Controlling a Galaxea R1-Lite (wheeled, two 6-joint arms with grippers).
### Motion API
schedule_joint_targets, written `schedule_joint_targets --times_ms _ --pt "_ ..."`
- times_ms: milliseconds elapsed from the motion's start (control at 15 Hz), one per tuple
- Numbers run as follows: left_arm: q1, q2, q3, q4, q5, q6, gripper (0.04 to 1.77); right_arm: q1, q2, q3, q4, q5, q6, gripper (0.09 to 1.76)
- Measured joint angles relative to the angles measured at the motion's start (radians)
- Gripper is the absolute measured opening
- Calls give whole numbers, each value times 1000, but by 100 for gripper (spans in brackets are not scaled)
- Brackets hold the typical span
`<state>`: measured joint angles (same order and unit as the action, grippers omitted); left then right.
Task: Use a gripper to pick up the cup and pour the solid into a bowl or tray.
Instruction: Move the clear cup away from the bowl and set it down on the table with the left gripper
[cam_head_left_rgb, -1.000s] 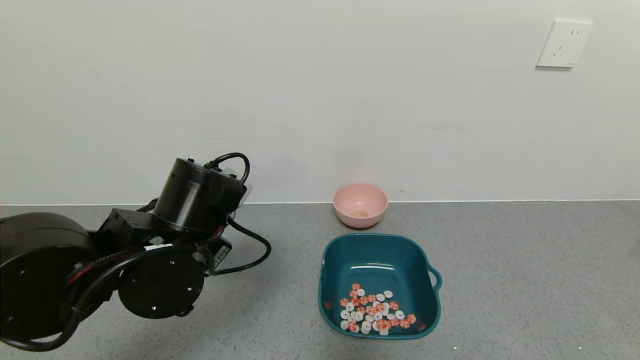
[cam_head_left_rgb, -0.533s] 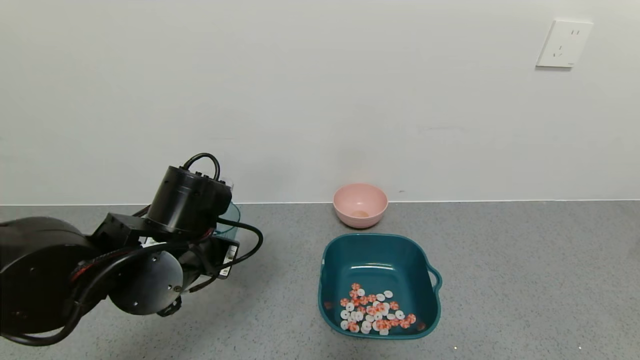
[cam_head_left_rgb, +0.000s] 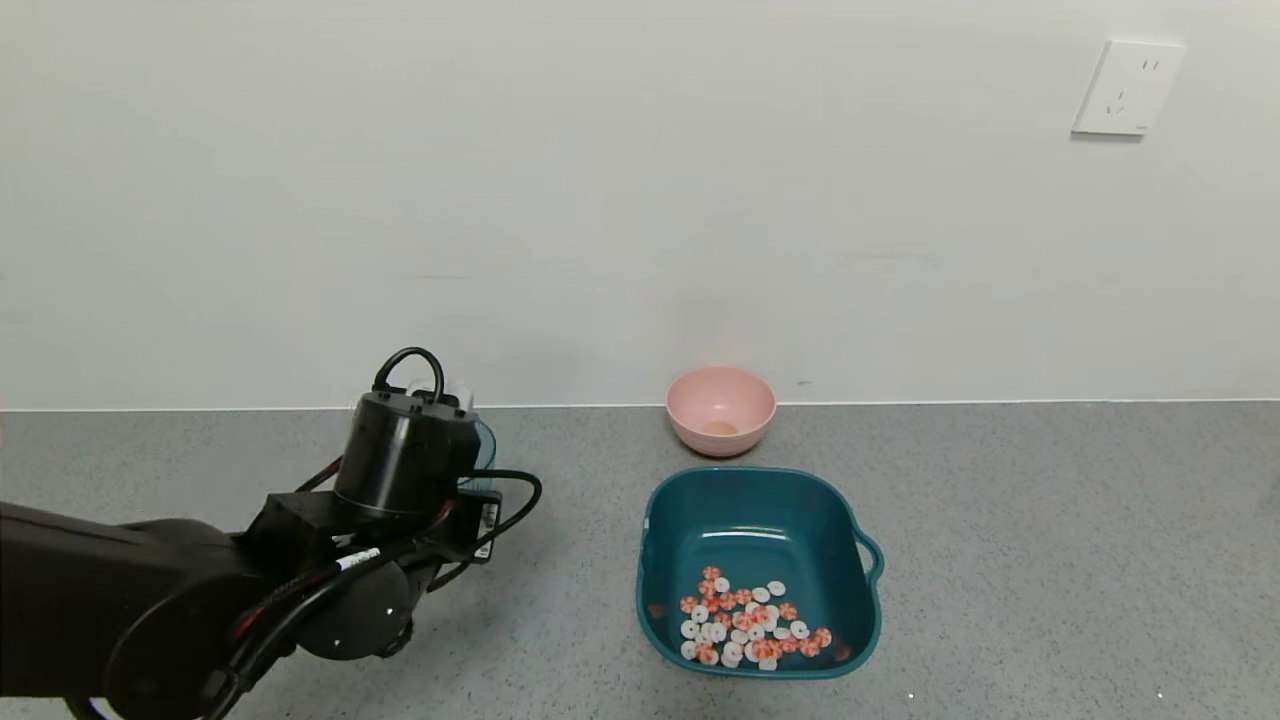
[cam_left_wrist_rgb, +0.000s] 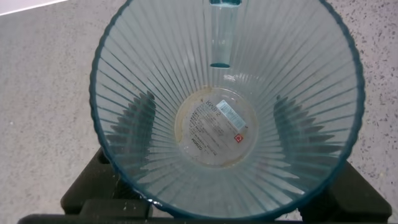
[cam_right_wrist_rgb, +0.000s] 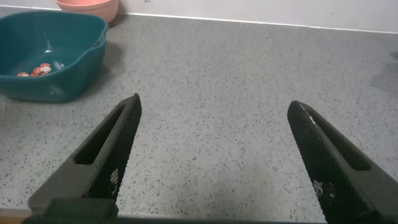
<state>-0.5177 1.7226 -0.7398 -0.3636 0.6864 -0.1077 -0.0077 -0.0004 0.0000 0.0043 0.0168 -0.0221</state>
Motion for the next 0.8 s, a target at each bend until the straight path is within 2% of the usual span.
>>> schedule_joint_targets --times_ms 333,800 --pt "14 95 42 -108 -10 0 130 0 0 0 0 0 0 171" --pt "22 195 52 -121 -23 -3 130 0 0 0 0 0 0 171"
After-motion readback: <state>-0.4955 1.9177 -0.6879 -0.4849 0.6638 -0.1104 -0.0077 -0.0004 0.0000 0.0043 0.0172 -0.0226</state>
